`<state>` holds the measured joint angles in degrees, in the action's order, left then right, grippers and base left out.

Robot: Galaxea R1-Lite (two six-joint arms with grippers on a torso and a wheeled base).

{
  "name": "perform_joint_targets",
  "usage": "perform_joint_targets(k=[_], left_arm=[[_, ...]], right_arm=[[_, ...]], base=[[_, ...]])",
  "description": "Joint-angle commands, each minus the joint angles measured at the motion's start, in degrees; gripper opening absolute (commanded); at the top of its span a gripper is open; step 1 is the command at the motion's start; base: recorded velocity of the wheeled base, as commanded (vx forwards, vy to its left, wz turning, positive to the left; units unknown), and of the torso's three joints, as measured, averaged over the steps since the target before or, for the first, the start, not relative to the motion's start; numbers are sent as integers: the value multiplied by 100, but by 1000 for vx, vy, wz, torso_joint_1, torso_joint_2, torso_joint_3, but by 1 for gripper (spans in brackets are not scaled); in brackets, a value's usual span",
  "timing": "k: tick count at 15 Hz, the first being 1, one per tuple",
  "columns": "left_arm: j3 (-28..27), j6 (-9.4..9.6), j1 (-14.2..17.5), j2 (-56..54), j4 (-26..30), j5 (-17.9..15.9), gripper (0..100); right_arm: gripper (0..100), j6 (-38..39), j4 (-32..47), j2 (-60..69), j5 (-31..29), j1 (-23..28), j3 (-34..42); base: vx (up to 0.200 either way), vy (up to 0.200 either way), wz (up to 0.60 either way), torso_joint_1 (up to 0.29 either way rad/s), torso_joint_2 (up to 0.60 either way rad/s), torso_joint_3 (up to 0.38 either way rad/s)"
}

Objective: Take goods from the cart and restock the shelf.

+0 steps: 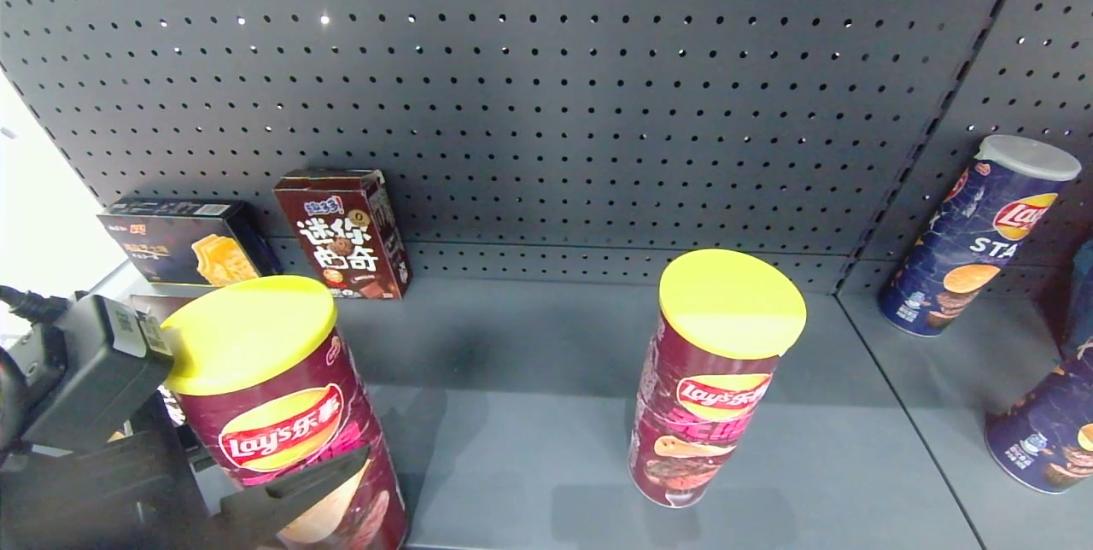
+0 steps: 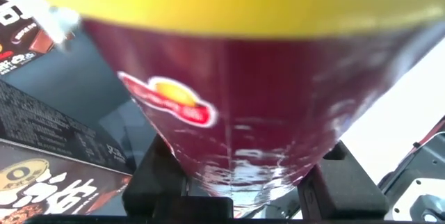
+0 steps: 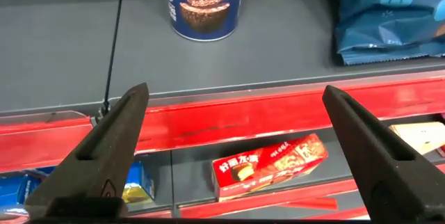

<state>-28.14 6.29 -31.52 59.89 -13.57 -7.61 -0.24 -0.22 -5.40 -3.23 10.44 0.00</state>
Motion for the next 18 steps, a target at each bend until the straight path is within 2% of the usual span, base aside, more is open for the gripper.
perform_joint_targets(k=[1, 3, 5, 7, 8, 10, 11, 13, 15, 17, 18], left_arm=[[-219, -5, -3, 40, -58, -65, 0], [-597, -14, 59, 277, -76, -285, 0], [-1396, -23, 85, 647, -41, -276, 0], [-1906, -23, 94, 980, -41, -285, 0], [-1959, -23, 147, 1104, -41, -303, 0], [-2108, -23, 24, 1438, -76, -356, 0], [-2214, -14, 24, 1657, -58, -452, 0], [-2486, 13, -205, 2000, -58, -733, 0], [-2811, 92, -231, 2431, -67, -733, 0], [-3207, 355, -196, 3028, -164, -760, 0], [-3312, 364, -187, 3266, -339, -821, 0]], right_arm=[[100, -2, -4, -31, -2, 2, 0], [100, -2, -4, -31, -2, 2, 0], [100, -2, -13, -31, -2, -6, 0], [100, -2, -4, -31, -2, 2, 0], [100, -2, -4, -31, -2, 2, 0], [100, -2, -4, -31, -2, 2, 0], [100, -2, -4, -31, -2, 2, 0], [100, -2, -4, -31, -2, 2, 0], [100, -2, -4, -31, -2, 2, 0], [100, -2, -4, -31, -2, -6, 0], [100, -11, -4, -31, -2, 2, 0]], base=[[0, 0, 0, 0, 0, 0], [0, 0, 0, 0, 0, 0], [0, 0, 0, 0, 0, 0], [0, 0, 0, 0, 0, 0], [0, 0, 0, 0, 0, 0], [0, 0, 0, 0, 0, 0], [0, 0, 0, 0, 0, 0], [0, 0, 0, 0, 0, 0], [0, 0, 0, 0, 0, 0], [0, 0, 0, 0, 0, 0], [0, 0, 0, 0, 0, 0]])
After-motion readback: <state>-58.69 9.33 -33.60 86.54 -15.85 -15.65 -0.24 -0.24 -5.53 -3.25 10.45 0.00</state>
